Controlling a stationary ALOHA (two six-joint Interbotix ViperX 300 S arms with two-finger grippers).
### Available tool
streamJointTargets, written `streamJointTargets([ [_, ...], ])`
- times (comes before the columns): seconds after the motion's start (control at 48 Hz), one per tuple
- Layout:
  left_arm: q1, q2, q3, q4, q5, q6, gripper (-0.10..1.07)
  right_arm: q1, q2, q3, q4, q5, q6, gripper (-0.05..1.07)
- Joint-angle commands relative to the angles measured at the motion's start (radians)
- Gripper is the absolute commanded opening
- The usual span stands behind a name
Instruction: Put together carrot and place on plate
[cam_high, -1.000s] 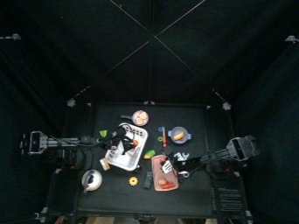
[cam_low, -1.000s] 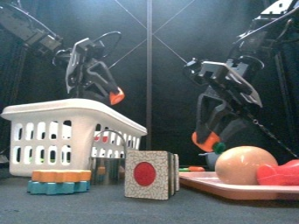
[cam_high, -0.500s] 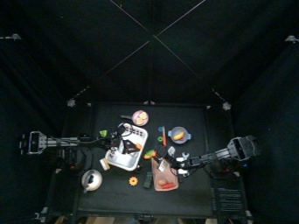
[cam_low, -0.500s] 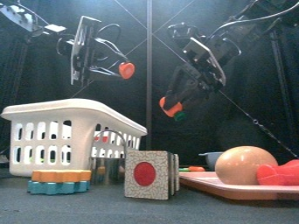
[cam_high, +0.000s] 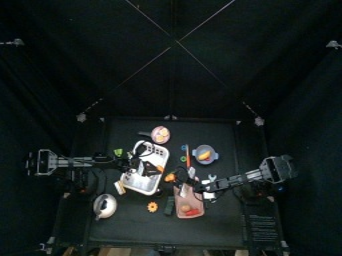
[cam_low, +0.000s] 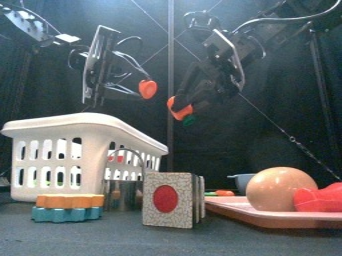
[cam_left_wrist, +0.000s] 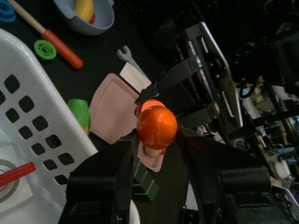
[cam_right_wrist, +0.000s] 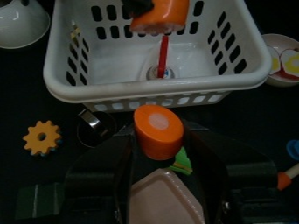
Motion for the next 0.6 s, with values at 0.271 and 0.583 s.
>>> streamJointTargets([
  [0.271,0.005,0.028,-0.046,-0.017,0.017,0.0,0.73,-0.037,-0.014,-0.061,0.173,0.0,-0.067,0.54],
  [0.583,0.005,0.029,-0.006,-0.072,0.017,0.0,0.73,-0.044,-0.006,-0.16,0.494,0.072,-0.419,0.54],
])
